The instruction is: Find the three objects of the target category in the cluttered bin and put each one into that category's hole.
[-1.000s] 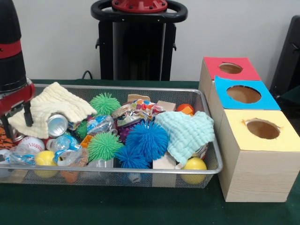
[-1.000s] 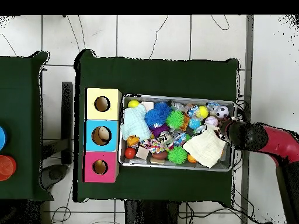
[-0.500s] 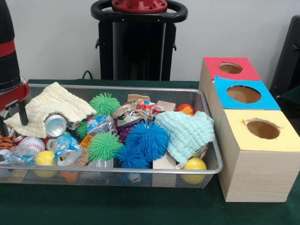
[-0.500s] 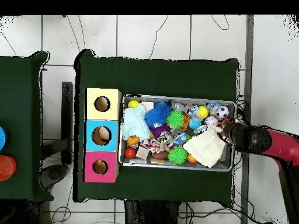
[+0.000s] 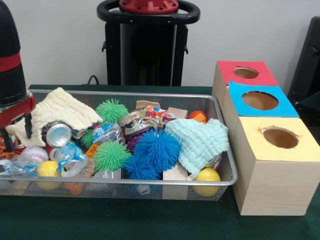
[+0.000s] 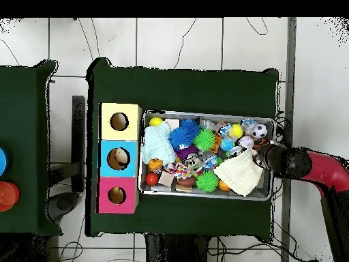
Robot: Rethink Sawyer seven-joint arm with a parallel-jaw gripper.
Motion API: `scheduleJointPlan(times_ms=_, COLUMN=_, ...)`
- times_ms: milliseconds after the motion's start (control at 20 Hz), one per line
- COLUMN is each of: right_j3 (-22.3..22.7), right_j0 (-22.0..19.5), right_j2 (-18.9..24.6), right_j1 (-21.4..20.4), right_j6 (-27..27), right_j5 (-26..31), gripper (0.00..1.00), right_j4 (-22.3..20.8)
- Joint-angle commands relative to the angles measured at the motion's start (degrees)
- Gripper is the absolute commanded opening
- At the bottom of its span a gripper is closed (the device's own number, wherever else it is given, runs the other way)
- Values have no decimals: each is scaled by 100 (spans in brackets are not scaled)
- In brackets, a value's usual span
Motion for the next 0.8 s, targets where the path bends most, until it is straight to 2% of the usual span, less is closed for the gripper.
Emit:
scheduleJointPlan(times_ms=50, right_j3=-463, right_j0=-154, right_j2=205, right_j1=774, right_j6=-1806, right_j5=14, gripper=100, right_j4=-594)
scheduleJointPlan(times_ms=250, right_j3=-606, right_j0=-273, right_j2=243, right_j1=1039, right_j6=-2009, right_j5=37, gripper=100, right_j4=-642)
scheduleJointPlan(times_ms=500, right_j3=-913, right_j0=-571, right_j2=371, right_j1=1616, right_j6=-2450, right_j5=-106, gripper=100, right_j4=-773)
scheduleJointPlan(times_ms=650, right_j3=-977, right_j0=-566, right_j2=374, right_j1=1702, right_j6=-2391, right_j5=-187, gripper=100, right_j4=-883)
scheduleJointPlan(times_ms=800, right_j3=-920, right_j0=-536, right_j2=367, right_j1=1557, right_j6=-2267, right_j5=-205, gripper=100, right_j4=-998)
